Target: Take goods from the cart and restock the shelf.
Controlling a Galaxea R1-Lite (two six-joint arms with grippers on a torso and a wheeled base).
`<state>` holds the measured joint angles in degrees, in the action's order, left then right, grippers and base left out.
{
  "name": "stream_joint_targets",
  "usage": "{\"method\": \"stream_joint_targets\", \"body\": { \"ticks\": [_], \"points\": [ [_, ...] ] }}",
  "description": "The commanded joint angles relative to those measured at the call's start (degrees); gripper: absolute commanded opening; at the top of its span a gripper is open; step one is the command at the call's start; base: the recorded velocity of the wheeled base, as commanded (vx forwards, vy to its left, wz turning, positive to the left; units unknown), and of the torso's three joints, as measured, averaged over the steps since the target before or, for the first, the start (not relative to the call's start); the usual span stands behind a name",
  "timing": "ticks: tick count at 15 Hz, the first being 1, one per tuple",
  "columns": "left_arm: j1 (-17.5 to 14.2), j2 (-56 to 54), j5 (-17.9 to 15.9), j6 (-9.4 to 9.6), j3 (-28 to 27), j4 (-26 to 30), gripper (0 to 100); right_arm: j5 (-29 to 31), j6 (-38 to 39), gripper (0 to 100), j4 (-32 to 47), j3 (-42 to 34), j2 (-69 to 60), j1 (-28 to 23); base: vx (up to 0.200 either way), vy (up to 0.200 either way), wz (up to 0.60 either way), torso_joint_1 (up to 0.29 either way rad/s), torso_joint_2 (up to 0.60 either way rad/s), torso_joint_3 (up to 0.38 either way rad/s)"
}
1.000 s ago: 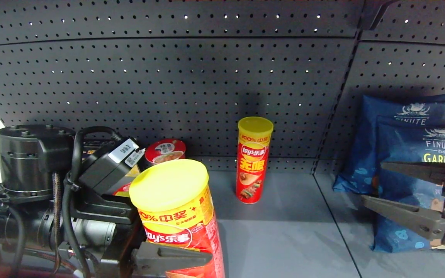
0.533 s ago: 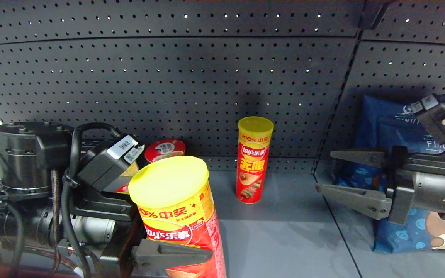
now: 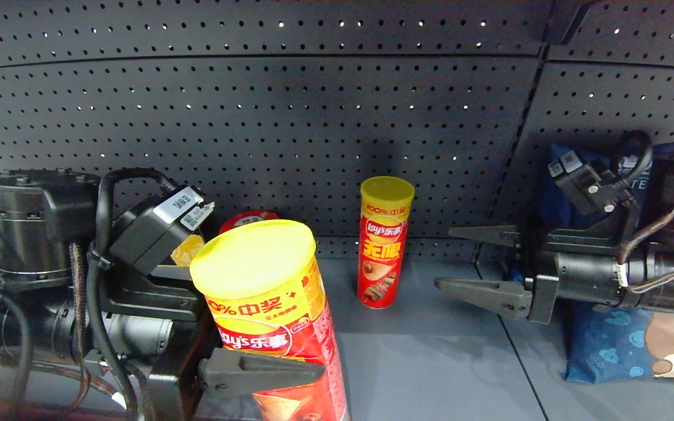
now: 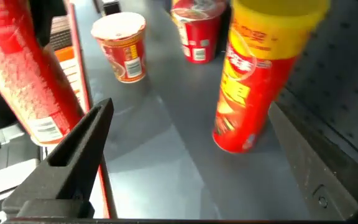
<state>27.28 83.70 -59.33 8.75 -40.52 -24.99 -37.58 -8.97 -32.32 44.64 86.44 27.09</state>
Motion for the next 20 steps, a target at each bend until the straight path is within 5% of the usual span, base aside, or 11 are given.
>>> {"method": "stream_joint_targets", "body": {
  "ticks": [1, 20],
  "points": [
    [-0.5, 0.1, 0.0, 0.04, -0.3, -0.1, 0, -1.0, -0.3, 100, -0.8, 1.3, 3.8, -0.6, 0.0, 0.0, 0.0, 0.0, 0.0, 0.0],
    [-1.0, 0.6, 0.0, 0.04, -0.5, 0.0, 0, -6.4, -0.5, 100, -5.5, 13.0, 22.9, -3.4, 0.0, 0.0, 0.0, 0.0, 0.0, 0.0]
  ]
}}
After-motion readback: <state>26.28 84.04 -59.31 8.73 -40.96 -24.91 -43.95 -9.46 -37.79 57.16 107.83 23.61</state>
